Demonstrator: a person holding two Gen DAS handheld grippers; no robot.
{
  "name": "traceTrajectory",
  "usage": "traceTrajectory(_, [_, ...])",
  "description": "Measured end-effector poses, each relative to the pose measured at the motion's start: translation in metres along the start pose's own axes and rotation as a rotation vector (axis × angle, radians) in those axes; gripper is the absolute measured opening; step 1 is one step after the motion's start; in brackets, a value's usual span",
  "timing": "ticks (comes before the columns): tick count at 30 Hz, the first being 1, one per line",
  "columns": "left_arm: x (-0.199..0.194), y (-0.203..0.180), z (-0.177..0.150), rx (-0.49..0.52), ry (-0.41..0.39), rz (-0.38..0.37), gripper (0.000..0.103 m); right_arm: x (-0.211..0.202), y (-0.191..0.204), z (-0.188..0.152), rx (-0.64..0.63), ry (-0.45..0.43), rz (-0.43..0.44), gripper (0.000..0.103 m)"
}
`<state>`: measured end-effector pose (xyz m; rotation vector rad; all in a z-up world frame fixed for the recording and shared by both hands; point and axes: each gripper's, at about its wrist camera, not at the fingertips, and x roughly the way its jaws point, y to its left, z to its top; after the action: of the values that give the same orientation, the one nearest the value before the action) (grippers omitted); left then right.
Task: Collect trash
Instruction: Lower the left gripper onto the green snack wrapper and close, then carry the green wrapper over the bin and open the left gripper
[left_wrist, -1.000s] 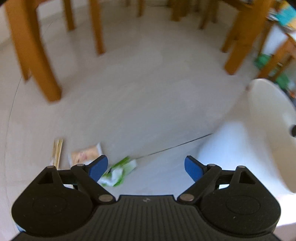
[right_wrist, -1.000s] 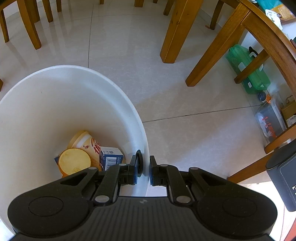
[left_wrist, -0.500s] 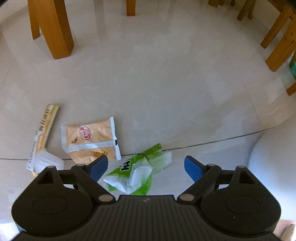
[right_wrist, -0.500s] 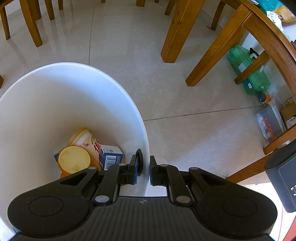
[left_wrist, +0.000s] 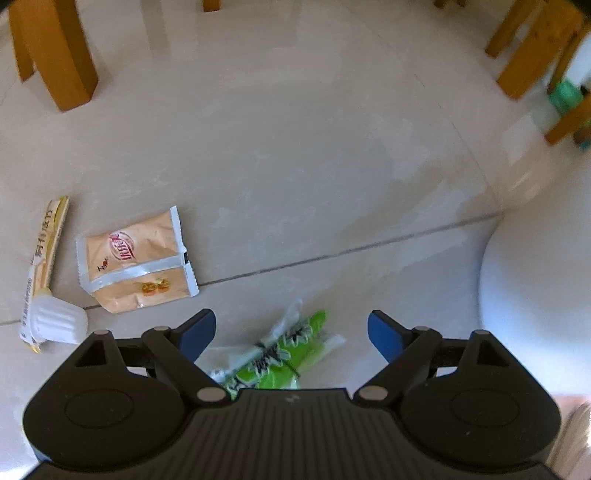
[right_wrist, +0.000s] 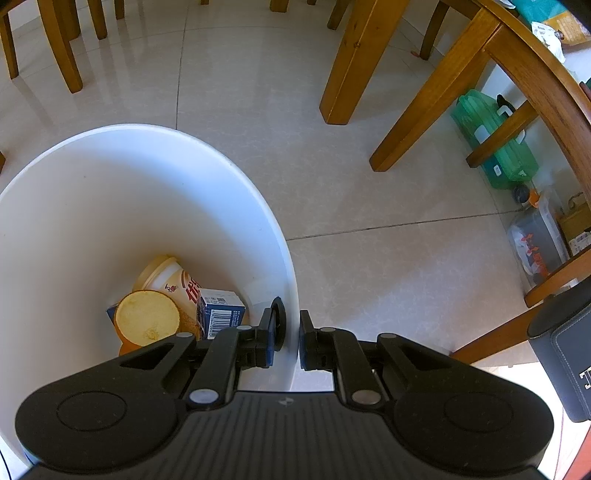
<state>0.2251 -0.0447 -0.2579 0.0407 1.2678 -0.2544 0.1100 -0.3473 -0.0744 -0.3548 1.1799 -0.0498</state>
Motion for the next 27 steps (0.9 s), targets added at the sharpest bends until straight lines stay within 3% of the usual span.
traceTrajectory(5, [0.021, -0.005, -0.012, 0.153, 0.065, 0.074, 0.087, -0.001, 0.0, -0.001, -0.004, -0.002, 0.001, 0.015])
traceTrajectory(8, [0.028, -0.005, -0.017, 0.183, 0.078, 0.106, 0.072, 0.0, 0.001, -0.001, -0.006, -0.003, 0.003, 0.015])
traceTrajectory(10, [0.031, -0.003, -0.02, 0.181, 0.086, 0.107, 0.055, 0.0, 0.001, -0.001, -0.006, -0.003, 0.002, 0.015])
traceTrajectory(16, [0.021, -0.006, -0.027, 0.218, 0.047, 0.119, 0.037, 0.0, 0.001, -0.001, -0.006, -0.003, 0.002, 0.015])
traceTrajectory(27, [-0.02, -0.025, -0.03, 0.267, 0.014, 0.063, 0.034, -0.001, 0.001, -0.001, -0.01, -0.008, -0.006, 0.015])
